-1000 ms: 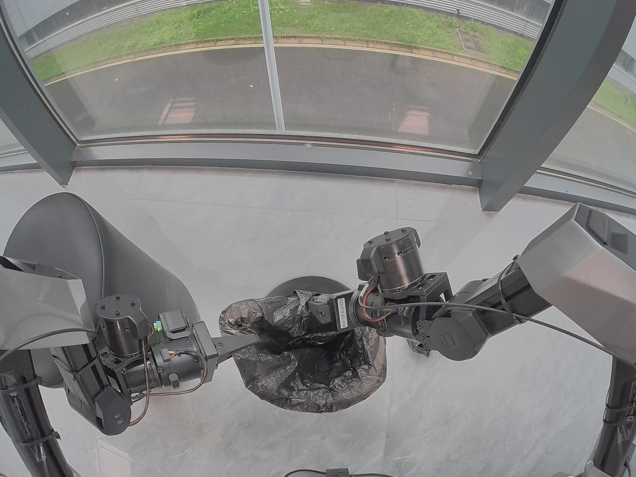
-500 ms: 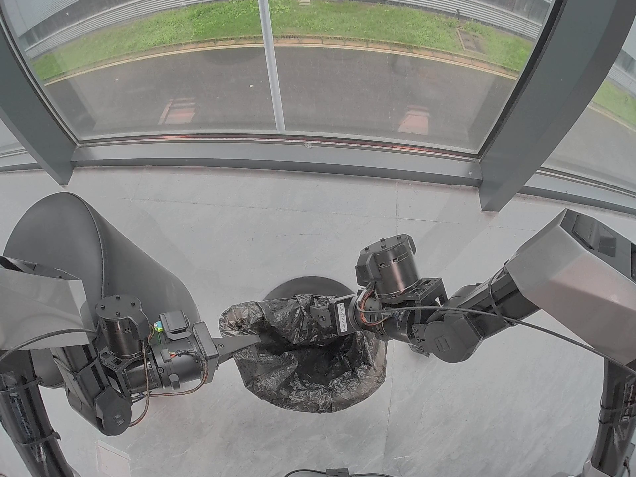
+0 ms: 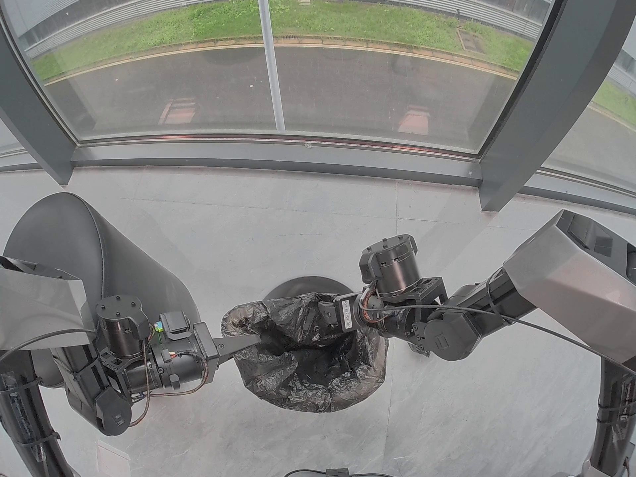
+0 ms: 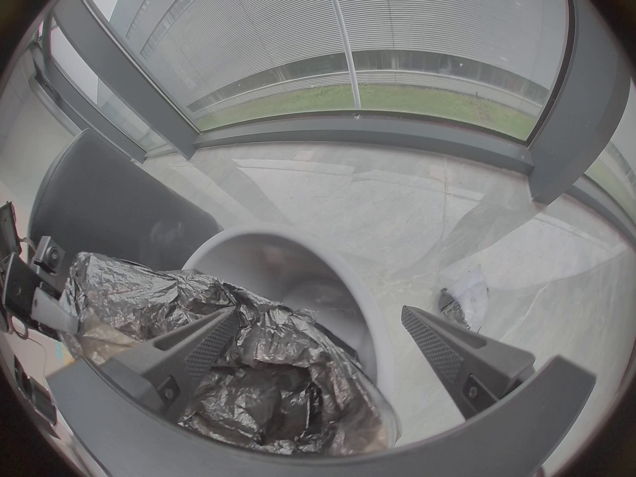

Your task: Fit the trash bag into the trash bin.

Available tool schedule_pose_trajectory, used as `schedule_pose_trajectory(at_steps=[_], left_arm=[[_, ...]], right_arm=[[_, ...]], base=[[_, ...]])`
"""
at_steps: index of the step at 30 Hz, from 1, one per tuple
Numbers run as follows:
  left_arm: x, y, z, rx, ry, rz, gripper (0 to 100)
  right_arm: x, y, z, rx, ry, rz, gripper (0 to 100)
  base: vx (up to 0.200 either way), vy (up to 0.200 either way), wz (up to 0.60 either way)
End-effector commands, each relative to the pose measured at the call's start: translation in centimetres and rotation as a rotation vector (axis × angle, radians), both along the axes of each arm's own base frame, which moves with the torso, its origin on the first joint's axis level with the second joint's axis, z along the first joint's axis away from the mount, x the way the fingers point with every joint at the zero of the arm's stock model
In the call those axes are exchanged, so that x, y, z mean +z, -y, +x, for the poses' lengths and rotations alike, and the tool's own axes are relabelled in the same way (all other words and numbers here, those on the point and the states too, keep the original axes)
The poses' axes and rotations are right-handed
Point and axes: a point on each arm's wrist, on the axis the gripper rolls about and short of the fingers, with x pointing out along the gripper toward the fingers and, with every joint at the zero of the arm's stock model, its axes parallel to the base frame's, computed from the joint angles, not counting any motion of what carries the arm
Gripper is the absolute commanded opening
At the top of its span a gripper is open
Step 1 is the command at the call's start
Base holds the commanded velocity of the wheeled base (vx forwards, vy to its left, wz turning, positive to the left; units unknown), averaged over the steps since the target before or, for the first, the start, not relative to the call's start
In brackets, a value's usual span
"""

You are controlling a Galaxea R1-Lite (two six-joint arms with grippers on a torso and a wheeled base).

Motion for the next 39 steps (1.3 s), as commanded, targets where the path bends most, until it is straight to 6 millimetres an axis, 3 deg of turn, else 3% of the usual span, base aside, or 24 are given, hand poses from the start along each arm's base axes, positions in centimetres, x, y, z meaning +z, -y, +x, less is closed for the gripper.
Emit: schedule_pose_trajectory(at_steps=[1,12,28,39], left_arm=[[0.0,0.0,0.0,0.000,-0.002,0.001,0],[0.0,0.0,-0.1,-0.001,-0.002,0.001,0],[0.1,0.0,0.1,0.001,0.008,0.001,0],[1.2,0.4,2.8,0.013,0.105,-0.032,0]], right_arm=[[-0.6,-0.1,0.9,-0.018,0.013,-0.020,100],[-0.3,0.0,2.2,-0.045,0.046,-0.010,100],[1.7,1.2,3.2,-0.175,0.150,-0.003,100],[1.1,1.8,3.5,-0.218,0.145,-0.023,100]], base=[[0.000,0.000,0.00],[0.000,0.000,0.00],[0.000,0.000,0.00],[0.000,0.000,0.00]])
